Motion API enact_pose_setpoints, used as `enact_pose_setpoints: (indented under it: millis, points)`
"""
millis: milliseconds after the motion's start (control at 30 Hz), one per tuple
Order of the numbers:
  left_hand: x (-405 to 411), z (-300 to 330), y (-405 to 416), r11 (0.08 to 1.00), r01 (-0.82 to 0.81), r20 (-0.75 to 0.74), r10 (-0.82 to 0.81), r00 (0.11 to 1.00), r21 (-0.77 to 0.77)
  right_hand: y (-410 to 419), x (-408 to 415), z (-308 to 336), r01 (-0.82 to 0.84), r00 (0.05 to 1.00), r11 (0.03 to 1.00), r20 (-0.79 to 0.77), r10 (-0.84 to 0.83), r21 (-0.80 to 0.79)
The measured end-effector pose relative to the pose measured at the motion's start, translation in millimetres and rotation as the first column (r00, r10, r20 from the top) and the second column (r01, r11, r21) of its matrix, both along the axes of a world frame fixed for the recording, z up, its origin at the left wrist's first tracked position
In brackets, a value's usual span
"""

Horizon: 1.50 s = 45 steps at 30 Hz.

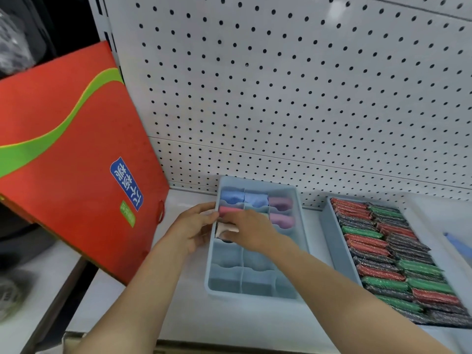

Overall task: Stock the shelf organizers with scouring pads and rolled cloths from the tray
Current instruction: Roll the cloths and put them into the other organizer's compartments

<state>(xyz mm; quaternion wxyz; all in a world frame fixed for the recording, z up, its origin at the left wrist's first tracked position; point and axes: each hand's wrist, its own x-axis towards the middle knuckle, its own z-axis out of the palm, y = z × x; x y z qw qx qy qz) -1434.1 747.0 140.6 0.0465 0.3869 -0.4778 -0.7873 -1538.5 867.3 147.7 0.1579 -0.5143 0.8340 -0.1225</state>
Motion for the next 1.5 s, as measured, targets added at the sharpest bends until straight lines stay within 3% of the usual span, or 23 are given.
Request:
enact_pose_setpoints:
  millis: [133, 400, 467, 567, 667, 733, 800, 867, 933, 1000, 1100, 1167, 1233, 1267, 1333, 1400, 1500]
  points:
    - [-0.2, 1.2, 2.7, 1.0, -0.011, 0.015, 0.011, 1.0, -0.003, -6.9, -1.4, -12.8, 0.021, 0.989, 0.999, -0.147, -0.015, 0.038]
    - [-4.6, 3.1, 9.4, 0.997, -0.037, 0.05, 0.04, 0.998, -0.063, -24.3, 1.9, -29.3, 0.046, 0.962, 0.99, -0.274, -0.007, 0.137]
    - [-5.9, 3.1, 13.6, 0.994, -0.055, 0.056, 0.06, 0.997, -0.091, -24.8, 0.6, -23.3, 0.003, 0.985, 0.991, -0.17, 0.02, 0.136]
    - [-7.1, 2.4, 17.9, 0.984, -0.04, 0.096, 0.058, 0.994, -0.175, -4.1, -11.2, 13.8, -0.129, 0.987, 0.983, 0.11, 0.116, 0.128]
    - [-9.8, 0.1, 18.3, 0.947, -0.083, 0.154, 0.136, 0.979, -0.31, 37.5, -35.0, 59.8, -0.009, 0.975, 1.0, 0.221, 0.015, -0.027]
    - [-21.7, -11.1, 21.7, 0.848, -0.09, 0.248, 0.252, 0.935, -0.521, 76.5, -60.2, 84.5, 0.086, 0.97, 0.982, 0.24, -0.043, -0.169]
    - [-47.7, -12.0, 43.9, 0.666, 0.009, 0.343, 0.372, 0.863, -0.746, 124.4, -89.6, 104.3, 0.165, 0.961, 0.946, 0.259, -0.092, -0.278]
    - [-85.2, 16.9, 106.8, 0.453, 0.051, 0.263, 0.419, 0.869, -0.89, 179.1, -120.8, 117.9, 0.244, 0.953, 0.901, 0.262, -0.154, -0.359]
    - [-120.9, 46.2, 188.1, 0.247, 0.02, 0.085, 0.256, 0.963, -0.969, 238.4, -152.7, 124.3, 0.321, 0.94, 0.861, 0.242, -0.24, -0.394]
    - [-152.2, 60.0, 271.3, 0.136, 0.017, 0.018, 0.004, 1.0, -0.99, 299.1, -186.4, 124.0, 0.407, 0.913, 0.832, 0.204, -0.354, -0.376]
    - [-193.5, 63.1, 372.9, 0.085, 0.143, 0.099, -0.396, 0.913, -0.986, 387.3, -242.0, 106.4, 0.54, 0.84, 0.808, 0.101, -0.533, -0.236]
    - [-219.0, 53.2, 414.8, -0.003, 0.253, 0.216, -0.532, 0.819, -0.967, 436.3, -274.2, 84.7, 0.591, 0.807, 0.807, -0.013, -0.591, 0.003]
    - [-233.5, 37.2, 436.8, -0.134, 0.369, 0.381, -0.531, 0.757, -0.92, 473.1, -291.4, 63.2, 0.533, 0.844, 0.8, -0.106, -0.526, 0.275]
    - [-235.9, 30.1, 442.0, -0.155, 0.411, 0.43, -0.505, 0.748, -0.898, 486.4, -293.5, 54.4, 0.489, 0.866, 0.786, -0.099, -0.491, 0.378]
    - [-233.3, 22.3, 446.2, -0.086, 0.43, 0.417, -0.469, 0.779, -0.899, 503.8, -291.3, 42.3, 0.427, 0.878, 0.769, -0.014, -0.479, 0.476]
    - [-228.5, 21.3, 446.8, -0.017, 0.423, 0.386, -0.445, 0.808, -0.906, 511.5, -294.4, 33.0, 0.377, 0.894, 0.785, 0.029, -0.448, 0.491]
    - [-222.9, 33.1, 448.7, -0.032, 0.492, 0.462, -0.399, 0.792, -0.87, 516.1, -300.4, 33.9, 0.334, 0.887, 0.878, 0.202, -0.416, 0.343]
